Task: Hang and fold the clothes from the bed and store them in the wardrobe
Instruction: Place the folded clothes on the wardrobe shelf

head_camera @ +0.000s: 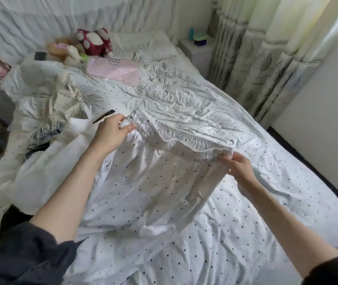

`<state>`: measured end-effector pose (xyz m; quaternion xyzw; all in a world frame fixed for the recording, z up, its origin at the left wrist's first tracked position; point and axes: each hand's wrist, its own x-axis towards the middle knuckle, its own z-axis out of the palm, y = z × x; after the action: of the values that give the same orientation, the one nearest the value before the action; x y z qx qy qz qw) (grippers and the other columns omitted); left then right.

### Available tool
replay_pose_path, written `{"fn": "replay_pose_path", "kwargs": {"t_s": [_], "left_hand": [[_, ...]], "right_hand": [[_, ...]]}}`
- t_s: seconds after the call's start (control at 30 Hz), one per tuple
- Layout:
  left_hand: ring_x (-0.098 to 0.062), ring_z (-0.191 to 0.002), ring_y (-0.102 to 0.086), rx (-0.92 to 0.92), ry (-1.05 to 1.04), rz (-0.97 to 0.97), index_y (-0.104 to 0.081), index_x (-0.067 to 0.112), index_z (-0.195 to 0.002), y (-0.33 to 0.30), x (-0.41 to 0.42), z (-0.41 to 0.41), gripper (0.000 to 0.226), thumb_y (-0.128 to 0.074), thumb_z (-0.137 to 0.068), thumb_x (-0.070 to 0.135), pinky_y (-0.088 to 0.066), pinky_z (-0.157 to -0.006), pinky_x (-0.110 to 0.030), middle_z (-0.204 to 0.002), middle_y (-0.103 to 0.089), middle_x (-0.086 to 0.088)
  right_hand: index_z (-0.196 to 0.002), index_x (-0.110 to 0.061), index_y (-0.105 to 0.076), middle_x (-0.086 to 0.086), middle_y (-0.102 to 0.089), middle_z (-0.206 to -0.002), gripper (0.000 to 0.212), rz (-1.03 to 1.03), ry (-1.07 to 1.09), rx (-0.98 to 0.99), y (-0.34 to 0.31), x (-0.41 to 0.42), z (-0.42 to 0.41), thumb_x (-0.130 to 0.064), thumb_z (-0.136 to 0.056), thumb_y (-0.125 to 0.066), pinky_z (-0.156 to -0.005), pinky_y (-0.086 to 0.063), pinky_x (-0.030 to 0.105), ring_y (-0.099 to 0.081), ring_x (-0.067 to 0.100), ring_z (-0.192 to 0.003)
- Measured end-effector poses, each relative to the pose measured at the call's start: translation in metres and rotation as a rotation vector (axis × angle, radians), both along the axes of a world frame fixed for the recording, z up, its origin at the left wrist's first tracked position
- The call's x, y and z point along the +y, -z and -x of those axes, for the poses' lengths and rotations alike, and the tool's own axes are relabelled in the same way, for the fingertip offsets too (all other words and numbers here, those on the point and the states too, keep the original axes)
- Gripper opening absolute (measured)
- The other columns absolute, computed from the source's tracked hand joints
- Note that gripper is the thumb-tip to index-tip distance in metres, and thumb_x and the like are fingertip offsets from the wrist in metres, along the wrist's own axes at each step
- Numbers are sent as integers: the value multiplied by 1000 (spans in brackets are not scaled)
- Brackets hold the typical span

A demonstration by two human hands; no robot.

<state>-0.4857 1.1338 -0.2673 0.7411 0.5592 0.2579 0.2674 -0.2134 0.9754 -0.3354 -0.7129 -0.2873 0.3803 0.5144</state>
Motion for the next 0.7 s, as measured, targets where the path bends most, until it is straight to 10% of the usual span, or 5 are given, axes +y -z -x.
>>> {"fn": "replay_pose_path", "kwargs": {"t_s": [0.27,0.5,0.7], "left_hand": [[-17,-57,-37,-23,63,-113,-66,2,-99,-28,8,-133,26,-66,-87,25,-27,-54,-24,-61,-44,-3],[-36,-81,-55,-18,-87,-183,-63,1,-97,-38,72,-287,24,-61,-90,25,-29,-62,-31,-79,-56,-19],[-19,-65,-38,-69,-205,-251,-57,4,-82,-43,151,-359,22,-61,-90,24,-26,-53,-30,-60,-40,4]], "right_hand": [[-87,11,-55,14,-52,-76,26,-145,46,-311,-5,32,-136,-15,-90,-59,-65,-36,37,-44,19,-71],[-79,9,-48,8,-42,-70,33,-152,82,-328,-21,118,-272,-21,-89,-58,-60,-28,32,-37,16,-67],[-77,8,-46,9,-39,-70,33,-196,129,-325,-27,210,-342,-21,-90,-55,-58,-23,33,-34,16,-66]]}}
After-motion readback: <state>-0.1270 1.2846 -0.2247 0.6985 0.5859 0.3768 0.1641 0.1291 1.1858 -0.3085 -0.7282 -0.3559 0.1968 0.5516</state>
